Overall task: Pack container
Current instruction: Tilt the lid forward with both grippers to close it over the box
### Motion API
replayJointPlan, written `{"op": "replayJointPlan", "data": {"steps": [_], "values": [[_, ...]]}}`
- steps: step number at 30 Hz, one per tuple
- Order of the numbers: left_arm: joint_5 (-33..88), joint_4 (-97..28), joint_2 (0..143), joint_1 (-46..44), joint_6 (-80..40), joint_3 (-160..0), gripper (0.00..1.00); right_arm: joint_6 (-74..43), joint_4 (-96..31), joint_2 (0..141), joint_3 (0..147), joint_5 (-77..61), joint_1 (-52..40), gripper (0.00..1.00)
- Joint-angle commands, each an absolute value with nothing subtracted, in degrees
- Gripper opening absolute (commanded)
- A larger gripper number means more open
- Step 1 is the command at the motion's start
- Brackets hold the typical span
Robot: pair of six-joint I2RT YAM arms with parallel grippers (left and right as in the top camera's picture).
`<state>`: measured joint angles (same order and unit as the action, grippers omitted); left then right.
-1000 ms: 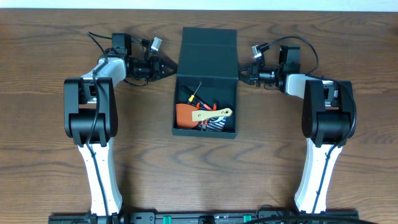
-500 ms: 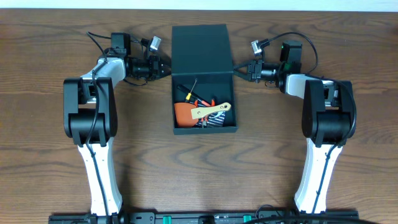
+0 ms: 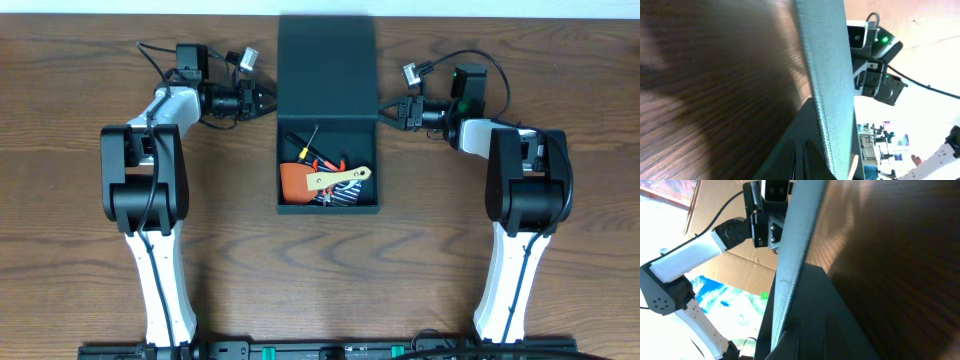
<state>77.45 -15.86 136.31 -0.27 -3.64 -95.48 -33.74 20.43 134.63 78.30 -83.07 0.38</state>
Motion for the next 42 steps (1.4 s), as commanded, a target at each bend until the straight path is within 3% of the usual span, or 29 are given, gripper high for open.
{"op": "replayJointPlan", "data": {"steps": [1,17,42], "values": [[80.86,-15.51,135.90,-0.34,-4.40,-97.30,0.06,-33.87,20.60,135.06,78.65,-86.39,0.49,0.01],[87.37,-15.25,133.34,-0.36,-4.38,-97.32,0.06,-34.30,20.97,135.06,78.65,-86.48,2.98,0.01],[89.30,-13.78,128.77,-0.36,-5.04,-97.32,0.06,-47.35,36.75,135.06,78.72,-89.23,3.40,0.01]]}}
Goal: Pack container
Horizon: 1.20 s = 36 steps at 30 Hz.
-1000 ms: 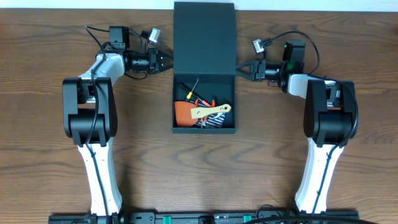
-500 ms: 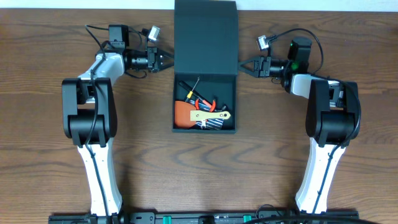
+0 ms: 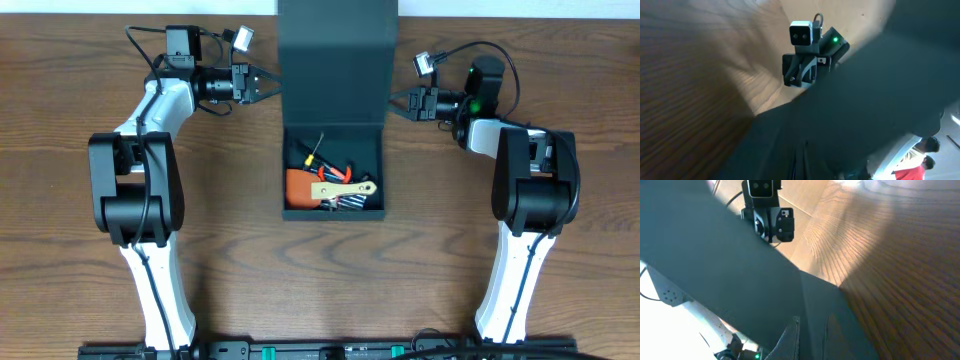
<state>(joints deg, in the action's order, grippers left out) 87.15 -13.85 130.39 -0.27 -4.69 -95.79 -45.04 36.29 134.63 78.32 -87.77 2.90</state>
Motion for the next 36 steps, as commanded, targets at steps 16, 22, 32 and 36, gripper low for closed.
{"op": "replayJointPlan", "data": {"steps": [16,22,32,36], "values": [[89.30,-17.50,128.64,-1.21,-5.04,-97.32,0.06,-49.30,36.99,135.06,78.72,-89.25,4.40,0.01],[83.40,-17.47,125.97,-1.32,-7.86,-97.32,0.06,-56.42,43.29,135.06,80.12,-89.23,5.63,0.02],[59.11,-25.54,117.43,-1.32,-14.90,-97.32,0.05,-80.14,62.22,135.06,93.41,-89.27,6.02,0.02],[44.58,-35.86,112.33,-1.37,-13.56,-97.32,0.05,-85.82,63.92,135.02,100.77,-89.27,6.15,0.01]]}}
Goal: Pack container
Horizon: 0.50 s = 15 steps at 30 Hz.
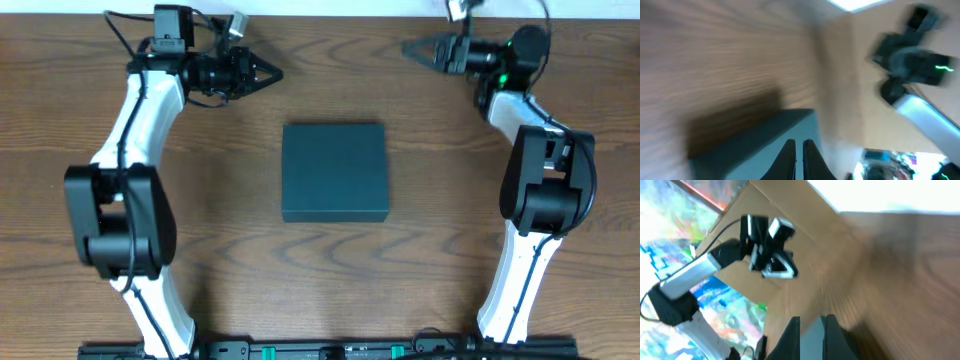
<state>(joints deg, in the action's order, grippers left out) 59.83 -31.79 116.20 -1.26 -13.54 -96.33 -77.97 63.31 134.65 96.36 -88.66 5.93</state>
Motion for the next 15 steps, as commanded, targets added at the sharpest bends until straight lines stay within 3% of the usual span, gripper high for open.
{"op": "replayJointPlan", "data": {"steps": [1,15], "values": [[41.63,-38.13,111.13,-1.39,-13.10,-97.32,0.05,-86.85,63.92,135.02,102.45,-89.27,6.15,0.01],[14.76,-62.78,102.43,-4.89,-12.95,-97.32,0.06,-94.19,60.40,135.02,120.40,-89.27,7.44,0.01]]}}
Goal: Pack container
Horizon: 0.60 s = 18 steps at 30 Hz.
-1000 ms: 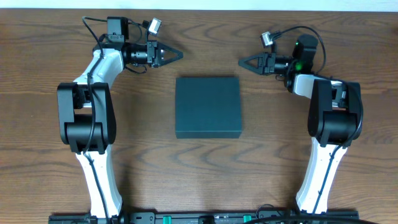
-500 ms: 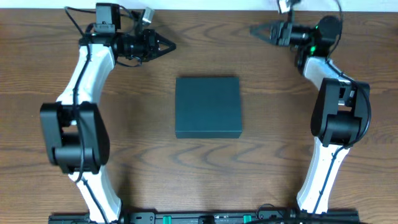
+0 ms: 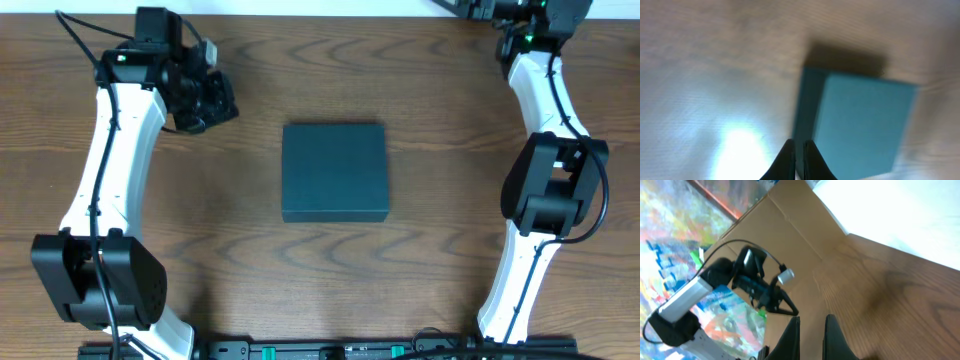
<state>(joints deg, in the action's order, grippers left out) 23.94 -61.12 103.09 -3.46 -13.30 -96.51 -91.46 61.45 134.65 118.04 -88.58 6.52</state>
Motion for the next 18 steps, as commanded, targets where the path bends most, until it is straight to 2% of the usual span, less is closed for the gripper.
{"op": "replayJointPlan", "data": {"steps": [1,9,13,18], "values": [[13.96,-63.83,102.43,-5.41,-12.97,-97.32,0.06,-95.26,59.57,135.02,120.81,-89.27,7.46,0.02],[9.32,-65.32,102.43,-9.47,-15.20,-97.32,0.06,-109.38,55.66,135.02,121.89,-87.24,7.53,0.02],[9.32,-65.73,102.43,-12.05,-15.77,-97.32,0.06,-110.08,48.66,135.02,121.89,-86.89,7.46,0.02],[9.37,-65.45,102.43,-17.43,-15.53,-97.32,0.06,-109.65,49.91,135.02,121.89,-88.55,7.18,0.02]]}}
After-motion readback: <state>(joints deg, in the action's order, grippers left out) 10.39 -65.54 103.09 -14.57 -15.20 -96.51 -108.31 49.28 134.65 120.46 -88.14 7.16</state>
